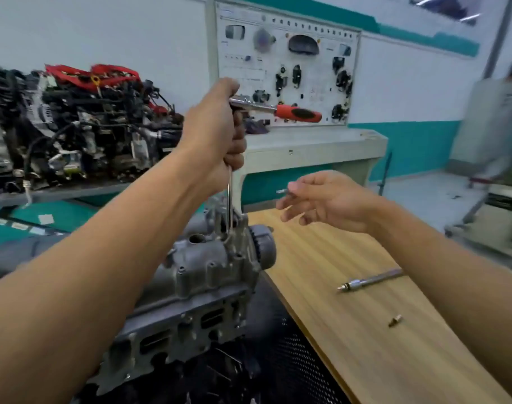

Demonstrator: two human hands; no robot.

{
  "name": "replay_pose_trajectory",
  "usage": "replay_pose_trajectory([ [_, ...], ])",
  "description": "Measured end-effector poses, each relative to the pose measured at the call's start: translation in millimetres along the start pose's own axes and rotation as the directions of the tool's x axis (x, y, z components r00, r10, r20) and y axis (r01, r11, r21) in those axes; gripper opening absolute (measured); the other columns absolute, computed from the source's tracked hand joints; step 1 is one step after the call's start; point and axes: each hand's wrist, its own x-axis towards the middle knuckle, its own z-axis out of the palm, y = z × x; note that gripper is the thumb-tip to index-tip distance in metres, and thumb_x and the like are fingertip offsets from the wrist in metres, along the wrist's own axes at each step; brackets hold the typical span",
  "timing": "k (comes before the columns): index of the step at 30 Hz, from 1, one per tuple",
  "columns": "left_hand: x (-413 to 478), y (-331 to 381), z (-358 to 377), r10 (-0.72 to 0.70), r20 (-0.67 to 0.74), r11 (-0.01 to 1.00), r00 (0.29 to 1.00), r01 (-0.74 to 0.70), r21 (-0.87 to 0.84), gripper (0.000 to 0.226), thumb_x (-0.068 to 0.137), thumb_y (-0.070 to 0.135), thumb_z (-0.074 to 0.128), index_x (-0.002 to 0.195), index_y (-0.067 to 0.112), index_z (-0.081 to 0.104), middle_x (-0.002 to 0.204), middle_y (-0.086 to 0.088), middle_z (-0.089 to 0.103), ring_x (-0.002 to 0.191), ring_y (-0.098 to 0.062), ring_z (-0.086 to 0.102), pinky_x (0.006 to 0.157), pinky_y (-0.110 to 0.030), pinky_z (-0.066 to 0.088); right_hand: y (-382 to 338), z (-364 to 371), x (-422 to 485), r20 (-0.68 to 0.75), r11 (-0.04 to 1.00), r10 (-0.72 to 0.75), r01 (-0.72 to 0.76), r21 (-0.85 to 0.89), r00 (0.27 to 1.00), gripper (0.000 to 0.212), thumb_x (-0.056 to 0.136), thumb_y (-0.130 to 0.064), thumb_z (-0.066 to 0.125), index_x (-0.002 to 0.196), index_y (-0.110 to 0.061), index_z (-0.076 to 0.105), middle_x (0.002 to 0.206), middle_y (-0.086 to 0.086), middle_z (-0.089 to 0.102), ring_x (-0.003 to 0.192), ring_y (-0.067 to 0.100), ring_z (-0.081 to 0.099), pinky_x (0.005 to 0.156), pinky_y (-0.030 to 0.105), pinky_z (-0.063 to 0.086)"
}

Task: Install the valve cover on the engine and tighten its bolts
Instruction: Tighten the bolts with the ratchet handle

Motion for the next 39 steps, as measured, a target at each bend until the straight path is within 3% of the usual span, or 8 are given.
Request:
replay_pose_trajectory([
  [5, -5.4, -55.1, 104.6, -0.094, 0.226, 0.994, 0.97, 0.106, -0.042, 0.044, 0.097, 0.044, 0.053, 0.061, 0.024, 0.039, 0.045, 0.008, 0.027, 0.038, -0.011, 0.018, 0.037, -0.019, 0.013, 63.0, -67.7, -82.5, -0.36, 0.985, 0.025, 0.038, 0.167, 0.933, 0.013, 0.079, -0.02, 0.076, 0.088, -0.011, 0.074, 0.099, 0.016, 0.075, 0.087, 0.031, 0.075, 0.059, 0.027, 0.056],
  [9, -15.4, -106.1, 162.2, -0.203, 0.325, 0.977, 0.924, 0.212, 0.01, 0.042, 0.097, 0.046, 0.055, 0.063, 0.024, 0.042, 0.044, 0.008, 0.03, 0.037, -0.01, 0.021, 0.037, -0.019, 0.015, 119.9, -106.7, -145.0, -0.545, 0.918, 0.068, -0.266, -0.293, 0.835, 0.007, 0.083, -0.015, 0.077, 0.076, -0.017, 0.075, 0.069, 0.005, 0.068, 0.061, 0.013, 0.062, 0.055, 0.026, 0.047],
  [12, -18.2, -142.5, 182.0, -0.268, 0.326, 0.961, 0.906, 0.275, 0.024, 0.038, 0.097, 0.042, 0.055, 0.066, 0.024, 0.043, 0.042, 0.009, 0.03, 0.034, -0.008, 0.021, 0.036, -0.016, 0.015, 153.4, -124.0, -178.1, -0.625, 0.83, 0.1, -0.411, -0.377, 0.774, 0.007, 0.085, -0.015, 0.076, 0.078, -0.016, 0.076, 0.068, 0.003, 0.059, 0.062, 0.012, 0.047, 0.057, 0.026, 0.037],
  [18, -6.9, -176.4, 181.6, -0.33, 0.217, 0.944, 0.919, 0.314, 0.104, 0.04, 0.095, 0.044, 0.06, 0.065, 0.022, 0.045, 0.042, 0.01, 0.034, 0.034, -0.007, 0.024, 0.035, -0.017, 0.018, 190.9, -142.7, -190.9, -0.617, 0.615, 0.278, -0.629, -0.475, 0.737, 0.005, 0.081, -0.016, 0.073, 0.076, -0.018, 0.073, 0.065, -0.01, 0.064, 0.06, 0.001, 0.054, 0.051, 0.007, 0.038],
  [23, 0.3, -182.4, 171.2, -0.329, 0.18, 0.942, 0.927, 0.309, 0.134, 0.04, 0.094, 0.045, 0.06, 0.064, 0.022, 0.046, 0.043, 0.01, 0.035, 0.035, -0.008, 0.025, 0.036, -0.017, 0.02, 184.0, -149.6, -171.9, -0.512, 0.614, 0.323, -0.588, -0.527, 0.796, 0.012, 0.091, -0.019, 0.068, 0.082, -0.011, 0.071, 0.078, 0.003, 0.074, 0.062, 0.01, 0.065, 0.069, 0.032, 0.057],
  [32, -2.0, -184.8, 163.6, -0.356, 0.183, 0.933, 0.916, 0.339, 0.119, 0.04, 0.094, 0.045, 0.061, 0.066, 0.021, 0.048, 0.044, 0.009, 0.035, 0.037, -0.008, 0.026, 0.036, -0.017, 0.02, 178.2, -141.2, -133.2, -0.344, 0.076, 0.502, -0.437, -0.896, 0.793, 0.025, 0.091, -0.017, 0.055, 0.068, -0.007, 0.057, 0.069, 0.005, 0.052, 0.065, 0.027, 0.05, 0.062, 0.035, 0.046],
  [35, -3.3, -182.7, 162.5, -0.361, 0.195, 0.932, 0.912, 0.346, 0.109, 0.04, 0.094, 0.045, 0.061, 0.066, 0.021, 0.048, 0.044, 0.009, 0.035, 0.037, -0.008, 0.026, 0.036, -0.017, 0.021, 178.4, -140.7, -127.2, -0.35, 0.04, 0.514, -0.43, -0.902, 0.783, 0.022, 0.089, -0.02, 0.06, 0.091, 0.0, 0.069, 0.079, 0.009, 0.063, 0.068, 0.029, 0.059, 0.062, 0.033, 0.047],
  [39, -4.3, -177.9, 157.2, -0.358, 0.209, 0.934, 0.91, 0.349, 0.082, 0.041, 0.095, 0.045, 0.061, 0.064, 0.021, 0.049, 0.045, 0.009, 0.035, 0.037, -0.007, 0.026, 0.036, -0.018, 0.021, 171.8, -147.7, -120.5, -0.36, -0.001, 0.543, -0.428, -0.904, 0.759, 0.037, 0.087, -0.038, 0.068, 0.12, -0.022, 0.066, 0.117, 0.001, 0.064, 0.102, 0.025, 0.064, 0.083, 0.039, 0.055],
])
